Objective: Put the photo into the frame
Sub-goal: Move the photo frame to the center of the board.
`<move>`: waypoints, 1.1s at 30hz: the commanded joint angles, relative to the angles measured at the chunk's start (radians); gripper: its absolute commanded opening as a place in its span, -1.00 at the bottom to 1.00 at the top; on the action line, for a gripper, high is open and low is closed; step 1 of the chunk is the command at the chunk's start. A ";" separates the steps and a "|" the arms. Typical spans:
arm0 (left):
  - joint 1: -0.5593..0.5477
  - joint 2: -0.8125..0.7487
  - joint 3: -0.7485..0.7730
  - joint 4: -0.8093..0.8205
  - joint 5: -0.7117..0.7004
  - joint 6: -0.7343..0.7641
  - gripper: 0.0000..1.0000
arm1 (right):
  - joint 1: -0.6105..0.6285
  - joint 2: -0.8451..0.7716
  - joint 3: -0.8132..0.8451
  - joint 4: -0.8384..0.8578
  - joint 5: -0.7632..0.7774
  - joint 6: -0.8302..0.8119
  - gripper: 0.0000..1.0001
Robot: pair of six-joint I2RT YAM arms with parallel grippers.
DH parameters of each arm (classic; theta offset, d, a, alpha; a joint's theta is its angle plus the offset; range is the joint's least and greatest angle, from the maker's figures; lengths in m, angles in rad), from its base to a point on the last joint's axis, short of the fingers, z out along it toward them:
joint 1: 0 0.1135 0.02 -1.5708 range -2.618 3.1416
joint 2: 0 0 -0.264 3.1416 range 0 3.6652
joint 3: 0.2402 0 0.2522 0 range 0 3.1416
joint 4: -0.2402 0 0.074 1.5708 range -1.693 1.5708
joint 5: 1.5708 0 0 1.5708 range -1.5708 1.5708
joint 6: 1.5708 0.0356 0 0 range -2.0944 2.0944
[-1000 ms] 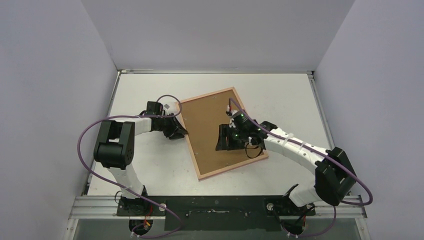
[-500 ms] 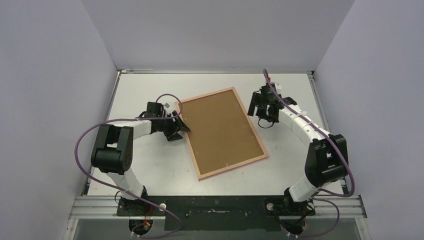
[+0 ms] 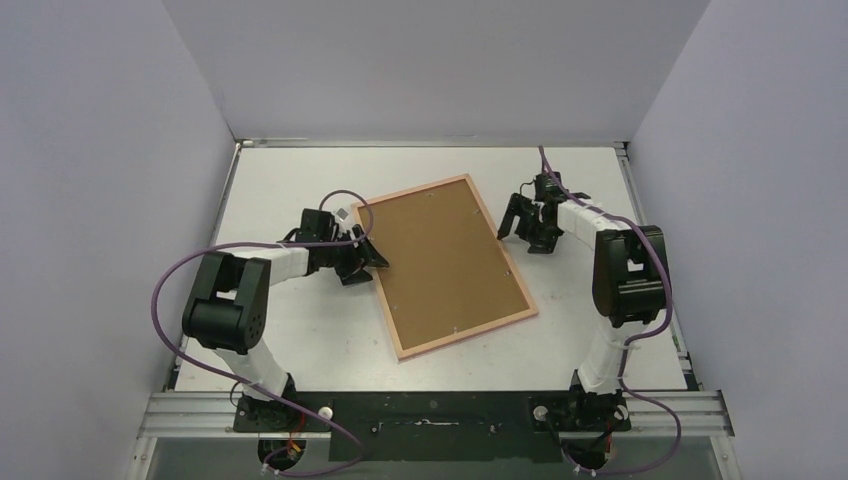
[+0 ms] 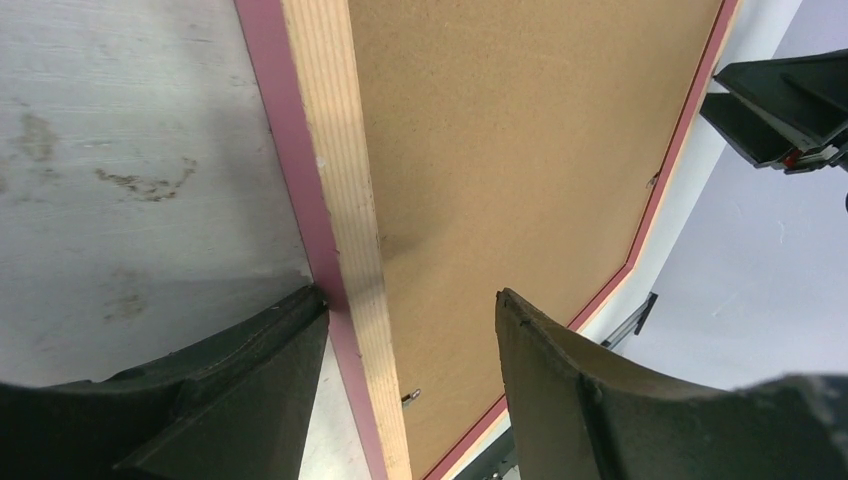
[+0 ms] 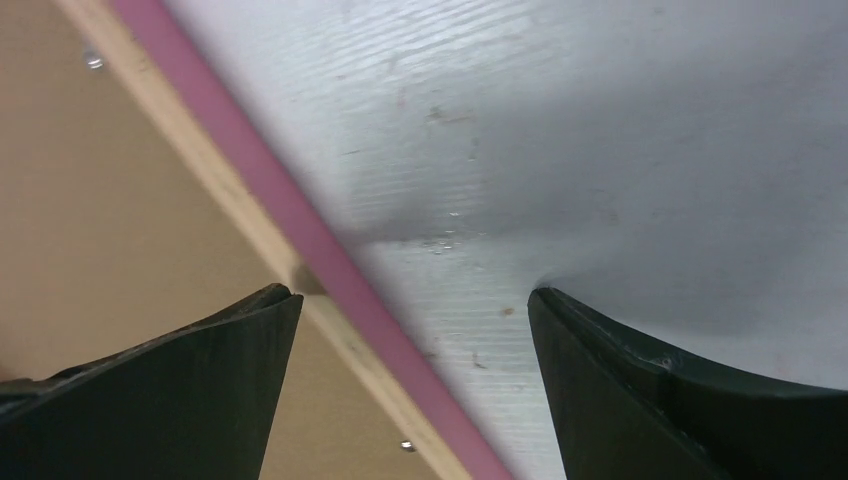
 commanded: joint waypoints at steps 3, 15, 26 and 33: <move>-0.064 0.031 -0.037 0.001 -0.027 -0.006 0.22 | -0.002 -0.007 -0.069 0.065 -0.212 0.024 0.76; -0.135 -0.023 -0.061 -0.039 -0.037 0.003 0.21 | 0.103 -0.187 -0.197 0.001 -0.266 -0.023 0.74; -0.150 -0.264 -0.171 -0.209 -0.074 0.025 0.21 | 0.188 -0.466 -0.348 -0.057 -0.196 0.054 0.72; -0.146 -0.385 -0.124 -0.366 -0.185 0.084 0.30 | 0.189 -0.512 -0.272 -0.137 0.056 0.036 0.73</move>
